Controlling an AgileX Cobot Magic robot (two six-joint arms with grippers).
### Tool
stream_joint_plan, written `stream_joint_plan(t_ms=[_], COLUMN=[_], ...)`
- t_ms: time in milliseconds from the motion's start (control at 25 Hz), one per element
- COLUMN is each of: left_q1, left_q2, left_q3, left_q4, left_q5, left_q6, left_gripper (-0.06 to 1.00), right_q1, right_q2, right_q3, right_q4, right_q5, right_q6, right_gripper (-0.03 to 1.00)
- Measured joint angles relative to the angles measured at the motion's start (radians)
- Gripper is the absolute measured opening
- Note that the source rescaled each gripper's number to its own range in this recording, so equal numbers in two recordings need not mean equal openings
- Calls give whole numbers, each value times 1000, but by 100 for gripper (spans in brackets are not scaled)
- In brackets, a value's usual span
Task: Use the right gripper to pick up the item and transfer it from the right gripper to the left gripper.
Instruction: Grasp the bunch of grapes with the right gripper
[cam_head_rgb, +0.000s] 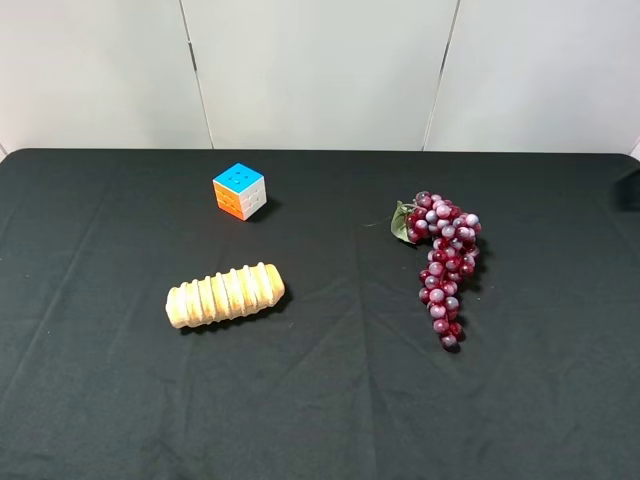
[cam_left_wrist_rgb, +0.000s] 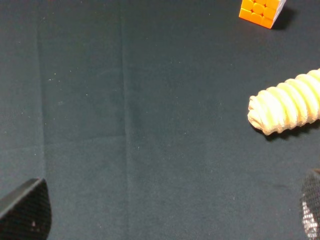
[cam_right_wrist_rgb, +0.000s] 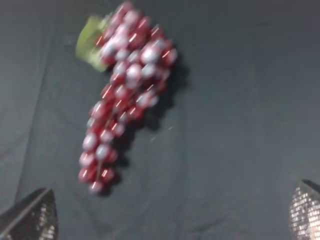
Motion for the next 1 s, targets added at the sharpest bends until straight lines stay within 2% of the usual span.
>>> stream_joint_plan(t_ms=[240,480,640,760,1000], left_q1=[0,0,0,0,0], left_q2=[0,0,0,0,0], left_q3=[0,0,0,0,0], left_q4=[0,0,0,0,0], left_q5=[0,0,0,0,0], left_q6=[0,0,0,0,0], left_gripper=[99,99,99,99,99], right_q1=[183,322,342,342,342], right_q2=[251,471,615,719,884], right_q3=[0,-1,-1,-1,-1], right_q4=[-15,-15,-19,-66,-101], right_q5=[-22,-129,-210,-267,-384], right_q6=[73,185,238,270,285], right_gripper=[100,100,100,100,100])
